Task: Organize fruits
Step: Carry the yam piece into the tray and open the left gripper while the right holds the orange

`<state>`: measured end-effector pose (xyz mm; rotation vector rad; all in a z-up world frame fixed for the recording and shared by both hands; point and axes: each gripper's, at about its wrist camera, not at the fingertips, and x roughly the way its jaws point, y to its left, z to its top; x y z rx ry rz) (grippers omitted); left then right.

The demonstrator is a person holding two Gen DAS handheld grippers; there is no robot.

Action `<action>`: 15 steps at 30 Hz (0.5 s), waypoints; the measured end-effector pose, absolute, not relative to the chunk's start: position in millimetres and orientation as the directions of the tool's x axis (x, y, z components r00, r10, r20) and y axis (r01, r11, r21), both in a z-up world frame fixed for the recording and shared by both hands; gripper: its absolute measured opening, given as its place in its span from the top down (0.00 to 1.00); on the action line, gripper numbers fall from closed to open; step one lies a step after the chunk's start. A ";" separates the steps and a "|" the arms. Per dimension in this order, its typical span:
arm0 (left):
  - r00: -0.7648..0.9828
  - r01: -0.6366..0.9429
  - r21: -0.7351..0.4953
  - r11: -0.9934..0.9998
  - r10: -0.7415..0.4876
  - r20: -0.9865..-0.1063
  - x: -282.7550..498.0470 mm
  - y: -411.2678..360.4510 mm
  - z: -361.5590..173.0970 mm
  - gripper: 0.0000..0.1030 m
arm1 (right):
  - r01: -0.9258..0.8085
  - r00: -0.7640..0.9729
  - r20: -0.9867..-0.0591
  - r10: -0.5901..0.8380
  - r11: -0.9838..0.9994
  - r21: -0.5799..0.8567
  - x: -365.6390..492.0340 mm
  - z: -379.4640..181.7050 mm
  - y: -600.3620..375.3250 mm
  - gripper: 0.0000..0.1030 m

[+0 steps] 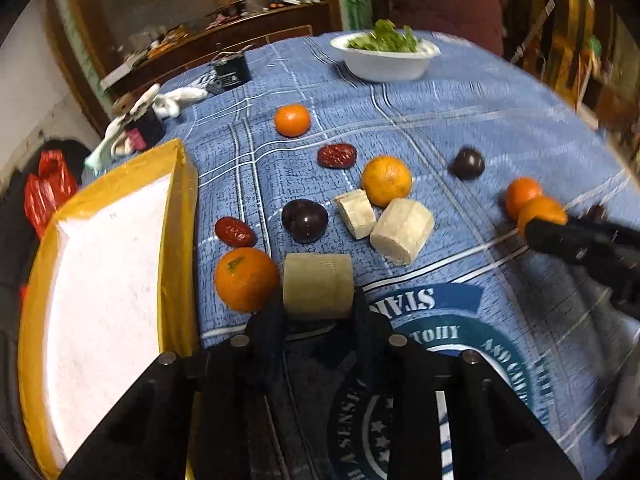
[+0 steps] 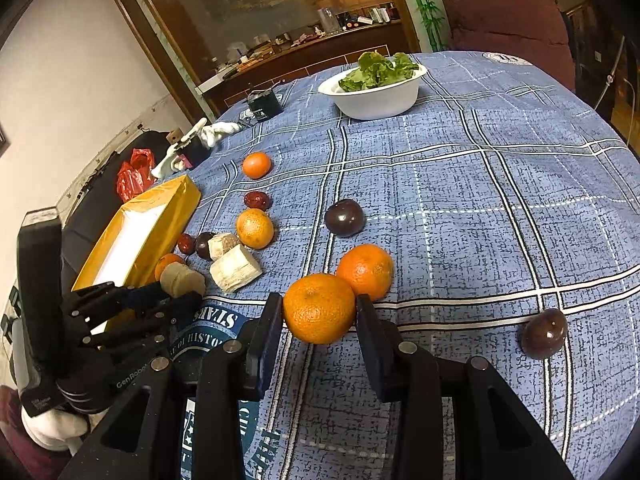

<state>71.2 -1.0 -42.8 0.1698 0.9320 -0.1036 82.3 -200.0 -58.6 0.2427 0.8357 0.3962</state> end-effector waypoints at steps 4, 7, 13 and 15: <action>0.639 0.120 0.015 0.993 -0.065 -0.766 54.4 16.2 -19.9 0.72 | -0.249 0.603 -0.669 0.434 0.900 0.359 82.2 -58.3 -198.7 0.61; 0.673 0.071 -0.049 0.996 -0.084 -0.735 38.2 41.3 -1.5 0.72 | -0.258 0.607 -0.668 0.430 0.902 0.346 80.5 -57.5 -195.6 0.61; 0.698 -0.102 -0.106 0.989 -0.004 -0.716 11.4 118.0 10.0 0.72 | -0.294 0.636 -0.651 0.414 0.910 0.292 67.8 -44.5 -178.5 0.61; 0.699 -0.163 -0.117 0.980 0.031 -0.715 5.5 145.5 8.9 0.72 | -0.347 0.615 -0.636 0.467 0.884 0.313 56.3 -30.6 -160.0 0.61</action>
